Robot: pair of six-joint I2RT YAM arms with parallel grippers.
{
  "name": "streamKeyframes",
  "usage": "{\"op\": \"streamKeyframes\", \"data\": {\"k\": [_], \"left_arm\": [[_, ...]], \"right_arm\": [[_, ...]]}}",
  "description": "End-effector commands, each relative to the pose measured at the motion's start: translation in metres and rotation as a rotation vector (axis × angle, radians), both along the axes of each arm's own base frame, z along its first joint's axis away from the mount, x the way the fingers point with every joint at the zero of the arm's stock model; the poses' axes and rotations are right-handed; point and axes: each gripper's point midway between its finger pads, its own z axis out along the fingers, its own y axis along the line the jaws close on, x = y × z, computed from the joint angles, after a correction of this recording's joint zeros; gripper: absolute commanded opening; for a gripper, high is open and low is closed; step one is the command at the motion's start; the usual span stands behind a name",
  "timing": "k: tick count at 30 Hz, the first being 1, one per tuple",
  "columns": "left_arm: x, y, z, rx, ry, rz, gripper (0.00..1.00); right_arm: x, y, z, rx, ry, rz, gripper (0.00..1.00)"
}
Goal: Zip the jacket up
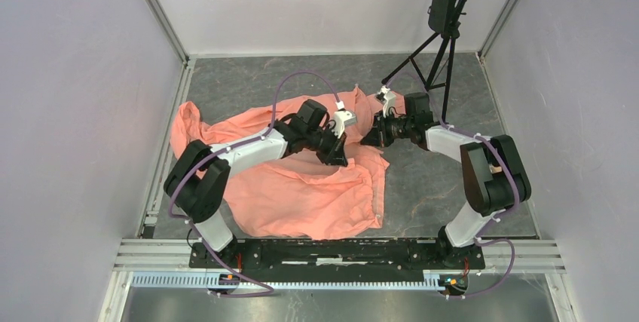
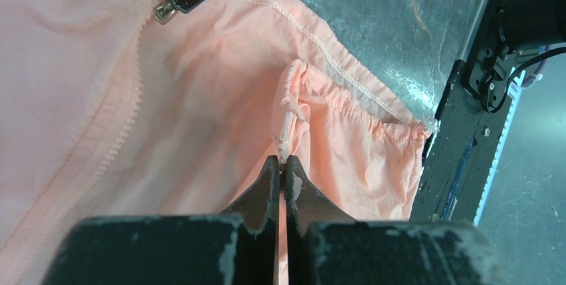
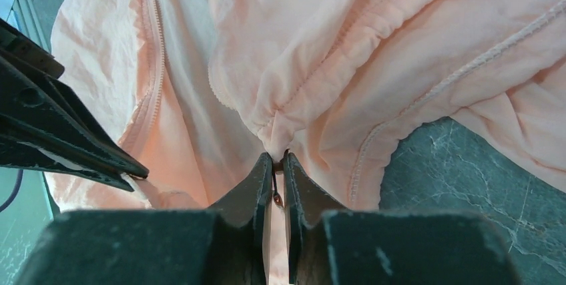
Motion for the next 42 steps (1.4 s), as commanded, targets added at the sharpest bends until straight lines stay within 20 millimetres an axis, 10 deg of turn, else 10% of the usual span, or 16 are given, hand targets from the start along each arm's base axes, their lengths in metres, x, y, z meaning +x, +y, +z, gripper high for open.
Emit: {"op": "streamKeyframes", "data": {"k": [1, 6, 20, 42], "left_arm": [[-0.006, 0.001, -0.013, 0.032, 0.05, 0.014, 0.02], [0.002, -0.006, -0.015, 0.021, -0.045, -0.072, 0.02], [0.001, -0.019, 0.0, -0.153, -0.365, -0.333, 0.02], [0.012, -0.017, 0.001, -0.132, -0.396, -0.372, 0.02]], "right_arm": [[0.004, 0.003, 0.002, 0.054, 0.004, -0.017, 0.16], [-0.006, 0.004, 0.009, 0.1, 0.039, -0.009, 0.0], [-0.056, 0.005, 0.036, 0.279, 0.181, 0.037, 0.0], [-0.07, 0.007, 0.048, 0.347, 0.067, 0.095, 0.0]]}}
